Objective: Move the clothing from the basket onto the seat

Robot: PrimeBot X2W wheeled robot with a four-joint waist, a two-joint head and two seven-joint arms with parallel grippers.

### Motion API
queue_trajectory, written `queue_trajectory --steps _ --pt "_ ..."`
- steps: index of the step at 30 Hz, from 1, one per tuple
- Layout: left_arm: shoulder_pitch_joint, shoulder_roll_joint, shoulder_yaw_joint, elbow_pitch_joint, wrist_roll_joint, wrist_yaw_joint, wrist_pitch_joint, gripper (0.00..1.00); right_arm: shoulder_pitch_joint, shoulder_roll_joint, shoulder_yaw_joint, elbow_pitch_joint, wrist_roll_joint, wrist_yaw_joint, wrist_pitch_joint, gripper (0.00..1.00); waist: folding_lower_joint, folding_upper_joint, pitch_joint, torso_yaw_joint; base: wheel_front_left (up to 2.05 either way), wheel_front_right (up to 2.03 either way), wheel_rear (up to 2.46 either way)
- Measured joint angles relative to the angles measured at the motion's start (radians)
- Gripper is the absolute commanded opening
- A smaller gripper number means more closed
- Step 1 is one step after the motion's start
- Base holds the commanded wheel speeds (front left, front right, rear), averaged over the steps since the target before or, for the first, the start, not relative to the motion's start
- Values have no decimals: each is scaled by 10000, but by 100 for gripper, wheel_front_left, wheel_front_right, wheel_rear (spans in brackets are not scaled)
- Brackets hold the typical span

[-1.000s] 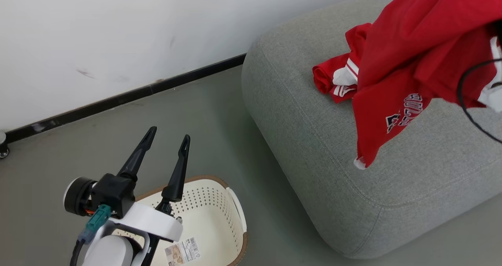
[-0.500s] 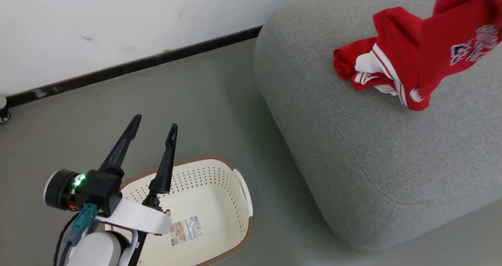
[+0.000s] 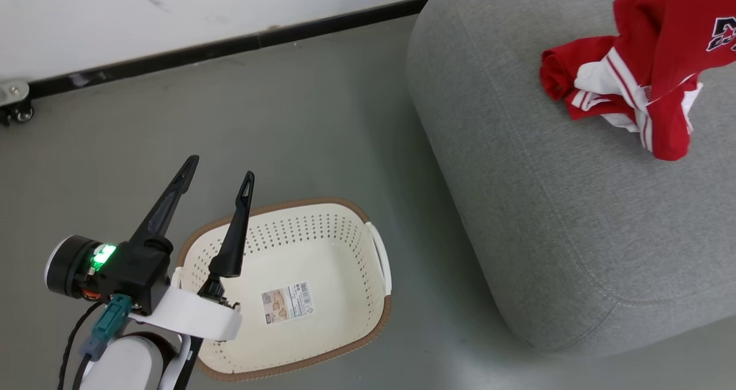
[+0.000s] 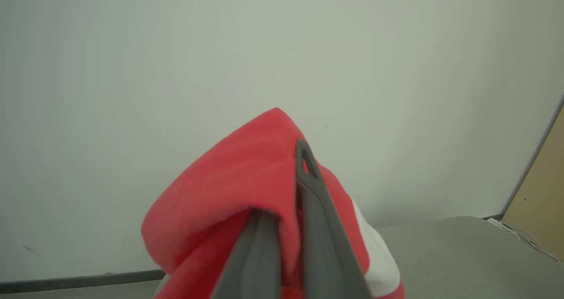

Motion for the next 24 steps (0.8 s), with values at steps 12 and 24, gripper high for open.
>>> queue_trajectory --steps 12,24 --pt "-293 178 -322 -525 92 -176 481 100 -161 445 -431 1563 -619 0 -690 0 0 0 743 530 0 0 0" --pt "-715 17 -535 -627 104 -278 685 100 775 709 -775 3302 -980 0 -982 0 0 0 1389 731 0 0 0"
